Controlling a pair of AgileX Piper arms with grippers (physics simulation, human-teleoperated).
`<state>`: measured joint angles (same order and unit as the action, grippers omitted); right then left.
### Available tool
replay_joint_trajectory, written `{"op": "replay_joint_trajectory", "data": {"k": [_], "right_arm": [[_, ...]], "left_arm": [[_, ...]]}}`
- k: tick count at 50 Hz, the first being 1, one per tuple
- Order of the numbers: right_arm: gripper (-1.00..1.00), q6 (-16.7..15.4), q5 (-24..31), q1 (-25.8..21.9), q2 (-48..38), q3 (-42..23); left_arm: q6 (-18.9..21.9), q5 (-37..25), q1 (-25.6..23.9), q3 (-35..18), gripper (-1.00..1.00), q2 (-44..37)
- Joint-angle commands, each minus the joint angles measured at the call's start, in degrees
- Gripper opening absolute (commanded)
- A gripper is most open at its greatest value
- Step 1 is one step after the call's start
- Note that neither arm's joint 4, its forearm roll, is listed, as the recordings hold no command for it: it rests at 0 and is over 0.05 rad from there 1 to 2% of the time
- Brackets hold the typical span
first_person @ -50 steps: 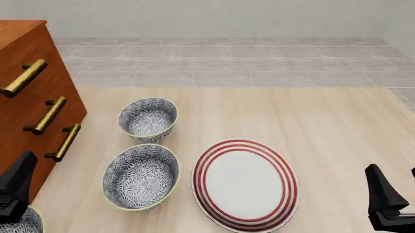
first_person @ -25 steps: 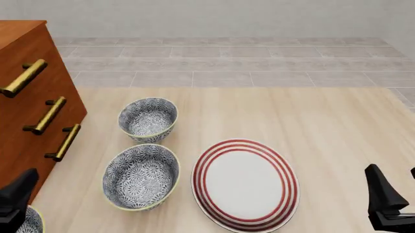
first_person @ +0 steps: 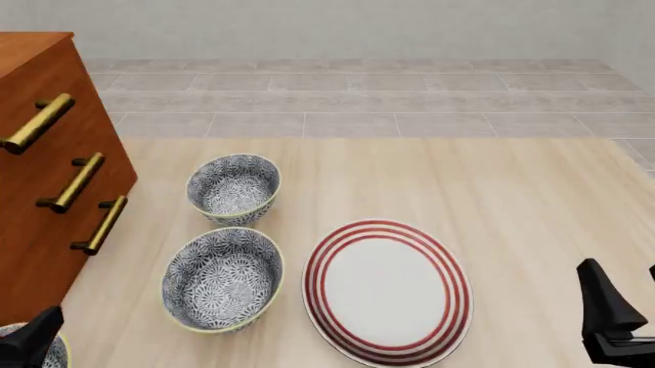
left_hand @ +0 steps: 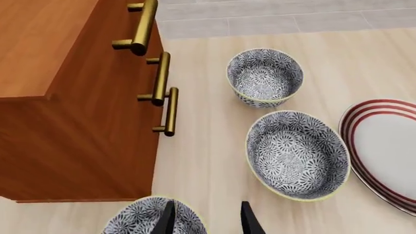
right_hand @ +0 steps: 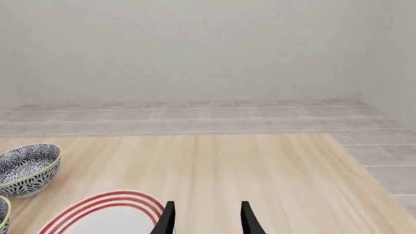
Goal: Put the bowl at the front on the plate.
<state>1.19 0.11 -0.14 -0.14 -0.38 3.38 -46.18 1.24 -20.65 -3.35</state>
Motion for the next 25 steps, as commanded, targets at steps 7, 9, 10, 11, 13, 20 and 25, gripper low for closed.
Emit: {"op": "replay_joint_trajectory", "data": {"k": [7, 9, 10, 11, 13, 20, 25], "right_arm": [[1.0, 0.58, -0.03, 0.34, 0.07, -0.12], [1.0, 0.58, -0.13, 0.29, 0.07, -0.02], [1.0, 0.58, -0.13, 0.29, 0.07, -0.03], [1.0, 0.6, -0.13, 0.29, 0.08, -0.03], [1.0, 0.65, -0.32, 0.31, 0.09, 0.1], [1.0, 0.78, -0.16, 0.29, 0.1, -0.13], [1.0, 0.82, -0.29, 0.35, 0.1, -0.04]], "left_arm": [[-0.71, -3.56, 1.33, 2.45, 1.0, -0.3], [-1.28, -3.48, 1.25, 2.91, 1.0, -0.74], [-1.27, -3.59, 1.3, 3.05, 1.0, -0.7], [-1.45, -3.76, 1.08, 3.13, 1.0, -0.67], [-2.03, -3.76, 0.89, 3.88, 1.0, -1.08], [-4.4, -2.01, 0.75, 6.84, 1.0, -2.99], [-5.92, -0.45, 0.66, 8.91, 1.0, -4.33]]}}
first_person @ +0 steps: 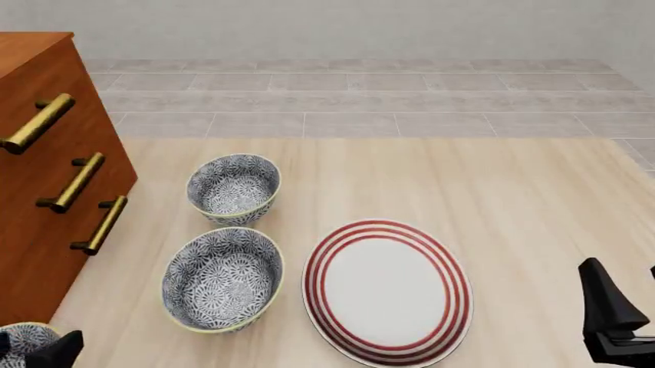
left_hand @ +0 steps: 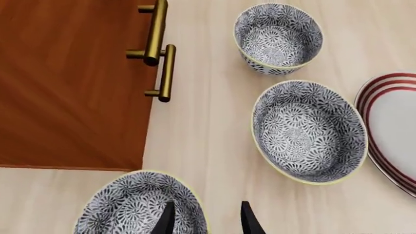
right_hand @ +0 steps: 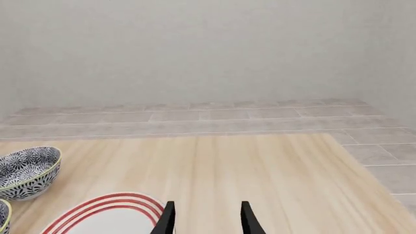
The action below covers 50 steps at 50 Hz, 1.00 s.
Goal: Put the bowl at the front on the plate.
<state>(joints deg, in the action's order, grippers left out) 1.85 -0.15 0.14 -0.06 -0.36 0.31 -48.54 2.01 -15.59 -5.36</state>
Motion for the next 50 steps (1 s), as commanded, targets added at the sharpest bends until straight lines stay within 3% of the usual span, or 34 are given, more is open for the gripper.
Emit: {"op": "replay_joint_trajectory", "data": {"k": [1, 25, 50], "right_arm": [[1.0, 0.19, -0.1, 0.09, 0.02, 0.0], [1.0, -0.08, 0.14, -0.11, -0.03, 0.07], [1.0, 0.16, -0.09, -0.06, -0.07, 0.13]], "left_arm": [[-2.97, 2.23, -0.13, 4.19, 1.0, -2.53], [-3.03, 17.8, 4.08, 13.48, 1.0, -14.73], [-5.2, 22.62, 4.33, 15.58, 1.0, -21.89]]}}
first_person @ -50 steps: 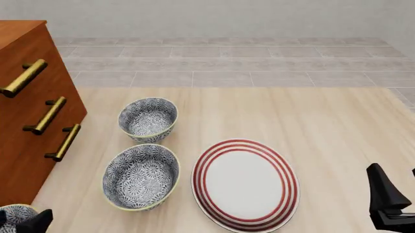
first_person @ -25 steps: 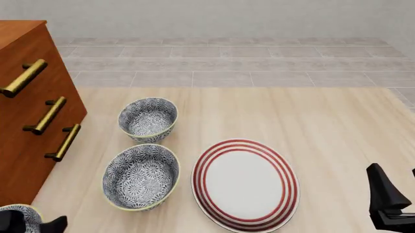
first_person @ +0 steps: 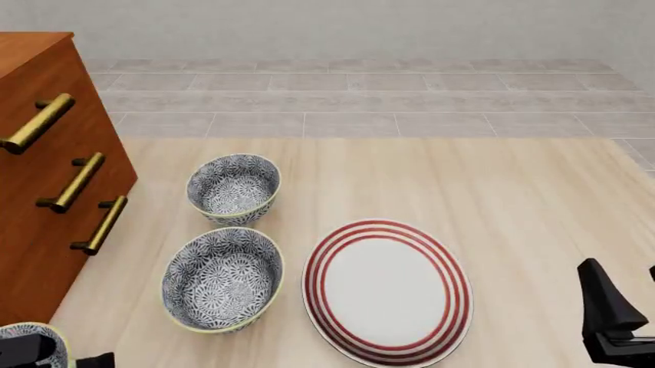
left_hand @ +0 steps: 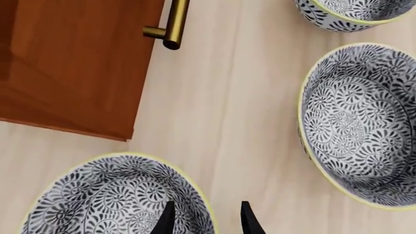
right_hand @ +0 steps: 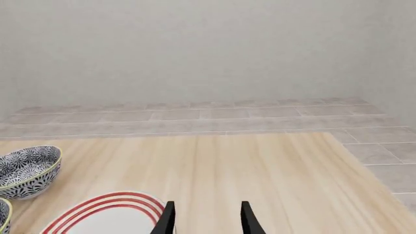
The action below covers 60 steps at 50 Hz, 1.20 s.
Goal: Put the bowl at the front on the plate.
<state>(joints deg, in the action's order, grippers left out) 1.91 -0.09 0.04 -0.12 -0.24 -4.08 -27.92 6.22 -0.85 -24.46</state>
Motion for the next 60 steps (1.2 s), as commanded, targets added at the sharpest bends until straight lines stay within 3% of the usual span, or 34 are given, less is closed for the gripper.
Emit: {"op": "replay_joint_trajectory", "data": {"k": [1, 9, 10, 11, 13, 18, 23, 36, 50, 60], "right_arm": [[1.0, 0.1, -0.11, 0.07, 0.0, -0.03], [1.0, 0.11, -0.17, 0.23, 0.03, 0.02], [1.0, 0.11, -0.16, 0.22, 0.03, 0.02], [1.0, 0.09, -0.15, 0.27, 0.02, 0.02], [1.0, 0.06, -0.15, 0.26, 0.01, 0.02], [1.0, -0.02, -0.15, 0.28, 0.02, -0.04], [1.0, 0.05, -0.31, 0.23, 0.05, -0.01], [1.0, 0.17, -0.07, 0.43, 0.07, -0.25], [1.0, 0.22, 0.06, 0.61, 0.09, -0.34], [1.0, 0.14, 0.0, 0.54, 0.07, -0.12]], "left_arm": [[-0.94, 2.15, 0.04, 0.84, 1.0, -3.01], [-1.88, 3.67, -0.03, 0.82, 1.0, -5.85], [0.33, 5.24, 1.77, 0.83, 1.0, -7.7], [2.23, 6.29, 2.73, 0.82, -1.0, -8.77], [3.38, 7.63, 3.68, 0.82, -1.0, -10.35], [7.1, 4.26, 5.92, 0.66, -1.0, -5.96], [6.51, 1.02, 5.47, -0.11, -1.0, -2.66], [7.45, -10.13, 4.25, -8.35, -1.0, 7.84], [6.66, -15.11, -3.03, -17.9, -1.0, 11.57], [9.89, -15.42, -10.84, -25.84, -1.0, 11.21]]}}
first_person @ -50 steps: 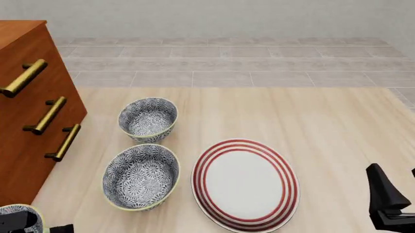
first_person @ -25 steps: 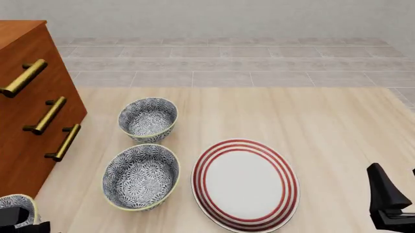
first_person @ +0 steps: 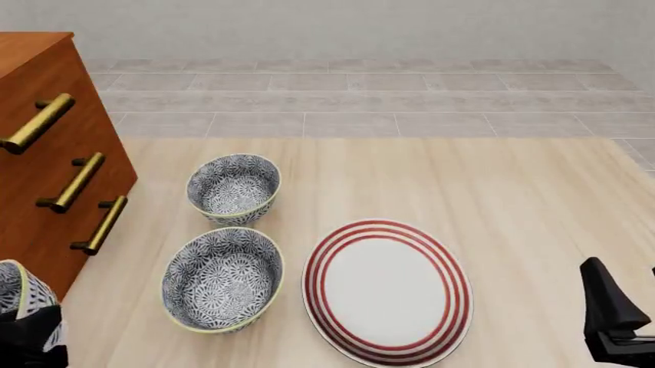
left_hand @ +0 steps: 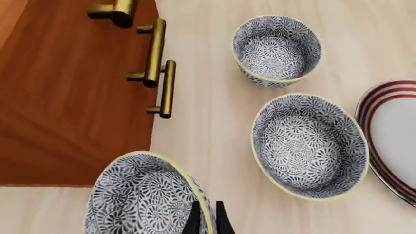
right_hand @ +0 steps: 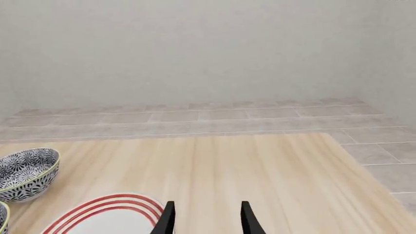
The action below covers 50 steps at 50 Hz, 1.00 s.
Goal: Put the bowl at the front on the plate.
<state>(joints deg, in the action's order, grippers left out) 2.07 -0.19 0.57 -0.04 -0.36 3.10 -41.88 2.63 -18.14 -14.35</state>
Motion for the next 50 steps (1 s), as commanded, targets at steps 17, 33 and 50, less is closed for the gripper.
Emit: {"op": "replay_joint_trajectory", "data": {"k": [17, 33, 50], "right_arm": [[1.0, 0.13, 0.02, 0.09, -0.04, 0.05], [1.0, 0.06, 0.05, 0.29, -0.01, -0.1], [1.0, 0.13, 0.1, 0.3, -0.01, -0.18]], "left_arm": [[9.0, 6.07, -18.85, -12.99, -1.0, -4.18], [17.09, 17.11, -26.77, -13.51, -1.0, -13.24], [23.99, 23.49, -31.82, -11.44, -1.0, -18.5]]}}
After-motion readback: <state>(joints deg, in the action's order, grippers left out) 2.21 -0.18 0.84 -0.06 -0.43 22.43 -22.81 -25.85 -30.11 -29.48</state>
